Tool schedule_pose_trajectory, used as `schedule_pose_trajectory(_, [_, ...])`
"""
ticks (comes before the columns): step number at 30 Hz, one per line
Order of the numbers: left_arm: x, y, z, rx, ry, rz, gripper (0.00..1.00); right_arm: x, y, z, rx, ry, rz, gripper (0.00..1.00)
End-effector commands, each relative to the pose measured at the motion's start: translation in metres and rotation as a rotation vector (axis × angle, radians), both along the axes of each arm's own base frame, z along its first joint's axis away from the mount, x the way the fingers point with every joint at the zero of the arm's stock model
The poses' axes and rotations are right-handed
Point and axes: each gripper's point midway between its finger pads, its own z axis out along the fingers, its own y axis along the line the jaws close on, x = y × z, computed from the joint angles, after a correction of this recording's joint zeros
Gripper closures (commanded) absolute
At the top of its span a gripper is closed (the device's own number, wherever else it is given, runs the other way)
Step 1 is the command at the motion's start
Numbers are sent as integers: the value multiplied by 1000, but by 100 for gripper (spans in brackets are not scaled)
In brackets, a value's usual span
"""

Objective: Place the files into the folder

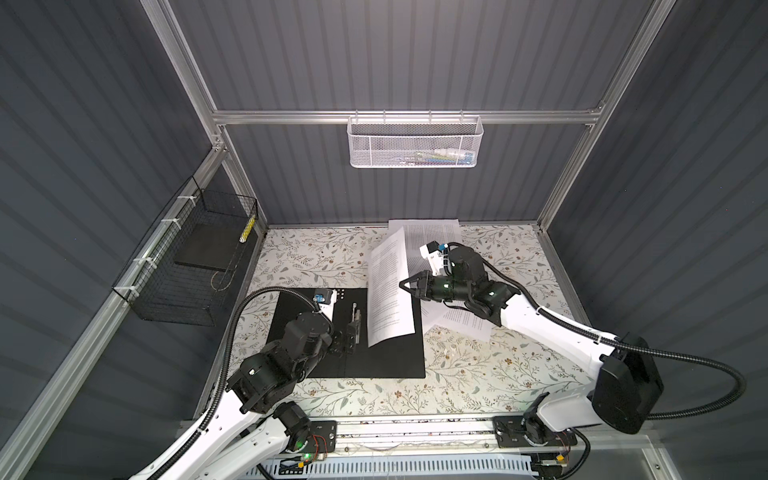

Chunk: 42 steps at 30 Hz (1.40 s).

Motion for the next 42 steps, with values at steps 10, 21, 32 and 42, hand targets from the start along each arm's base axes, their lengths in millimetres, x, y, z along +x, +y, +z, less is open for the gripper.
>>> schedule_pose_trajectory(10, [5,2,-19,86,62,26,0,-9,-20,-154,-238,210,-33,100])
schedule_pose_trajectory(21, [3,-9,-24,86,95,-26,0,-26,-48,-182,-341,250,-84,100])
schedule_pose_trajectory(32, [2,-10,-24,78,96,-36,0,-31,-48,-191,-358,276,-66,100])
schedule_pose_trajectory(42, [2,-12,-27,85,107,-44,0,-34,-33,-193,-340,280,-25,100])
